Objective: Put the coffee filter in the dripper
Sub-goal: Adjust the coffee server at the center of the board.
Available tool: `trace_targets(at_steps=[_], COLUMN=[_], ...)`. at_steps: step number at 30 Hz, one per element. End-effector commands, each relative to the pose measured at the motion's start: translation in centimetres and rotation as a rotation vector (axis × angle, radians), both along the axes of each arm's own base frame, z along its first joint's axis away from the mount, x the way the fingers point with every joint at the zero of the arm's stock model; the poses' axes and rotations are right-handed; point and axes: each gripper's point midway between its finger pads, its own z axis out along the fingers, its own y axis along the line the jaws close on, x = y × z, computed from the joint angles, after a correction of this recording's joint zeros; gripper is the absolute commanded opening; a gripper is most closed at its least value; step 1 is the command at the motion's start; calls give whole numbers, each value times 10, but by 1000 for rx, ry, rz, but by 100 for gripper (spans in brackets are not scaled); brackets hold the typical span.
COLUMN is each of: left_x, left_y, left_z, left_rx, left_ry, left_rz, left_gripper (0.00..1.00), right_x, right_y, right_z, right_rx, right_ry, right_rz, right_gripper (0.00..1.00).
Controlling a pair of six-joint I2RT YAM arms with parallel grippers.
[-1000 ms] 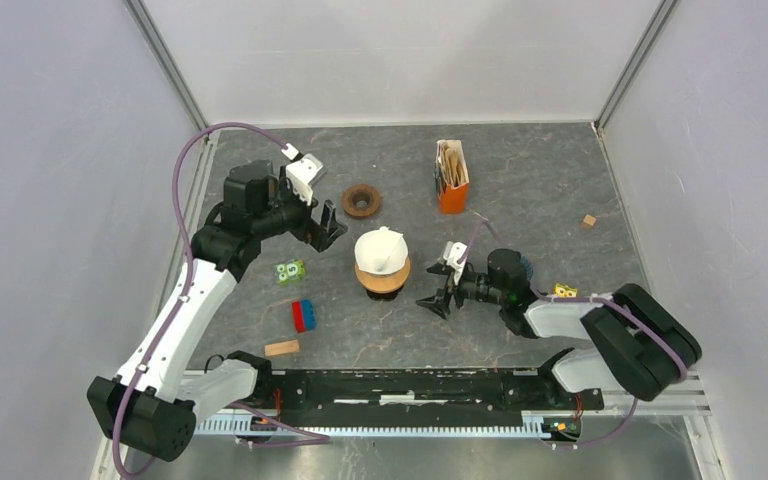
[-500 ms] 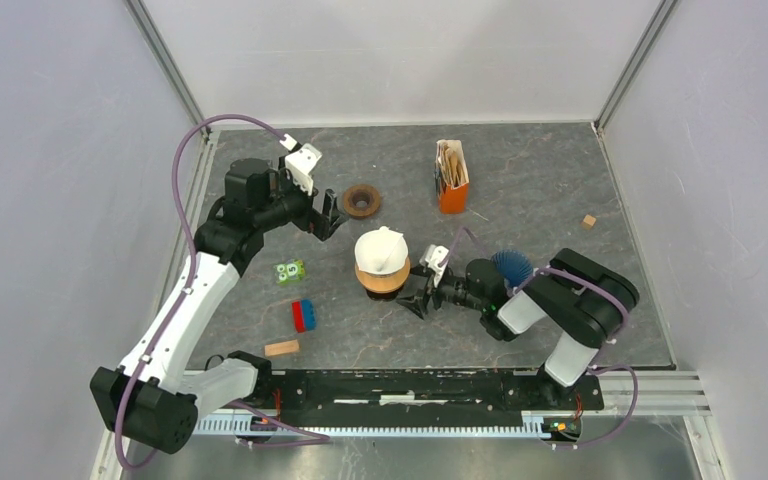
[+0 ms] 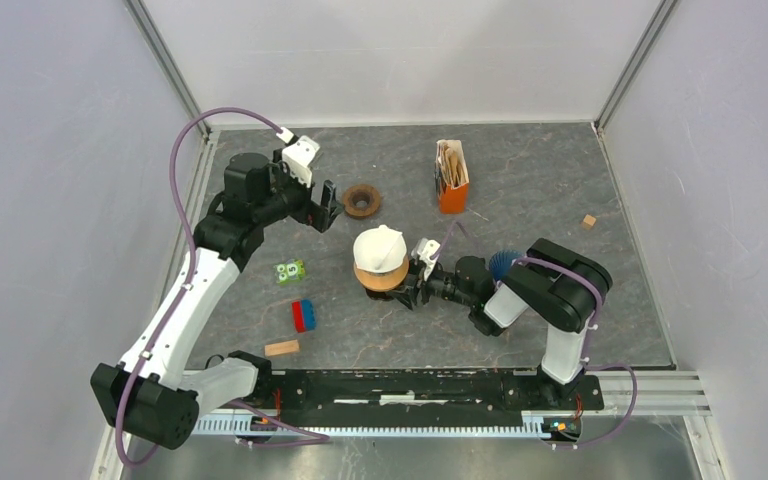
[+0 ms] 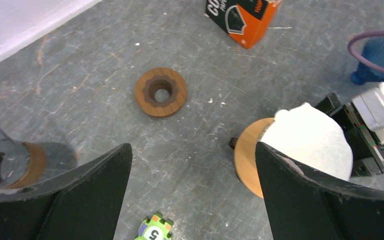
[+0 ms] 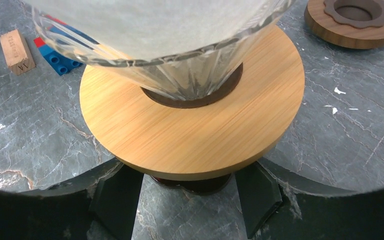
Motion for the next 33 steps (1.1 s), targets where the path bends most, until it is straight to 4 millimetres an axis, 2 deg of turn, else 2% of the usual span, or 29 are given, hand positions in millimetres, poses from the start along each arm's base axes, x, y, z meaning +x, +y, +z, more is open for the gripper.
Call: trace_targets(at_steps=[1,13,16,19,23,29,33], left_x=[16,32,39,49,63,93,122], left_y=[14,55,71,93,120,165,200], left_z=[30,21,16,3,-9,-26,-37], left_rx=[-25,90,134,178,173,184,175], left_ry=[-62,-69,-63,-10,41,77,104], left_rz=[124,323,390,463,545,669,745], left_gripper=[98,99,100,100,100,100,97], right_x=[6,1,1,-2,-3,4,4], right_y=[15,34,42,50,58,45,32], right_z=[21,18,17,13,8,-6,-5], right_rx=[70,84,94,89,72,-44,-119], right_ry=[-67,-55,-40,-22,-1,-23,-85], right_rz=[17,60,73,92,104,61,62], right_gripper=[69,68,68,68,69,78,82])
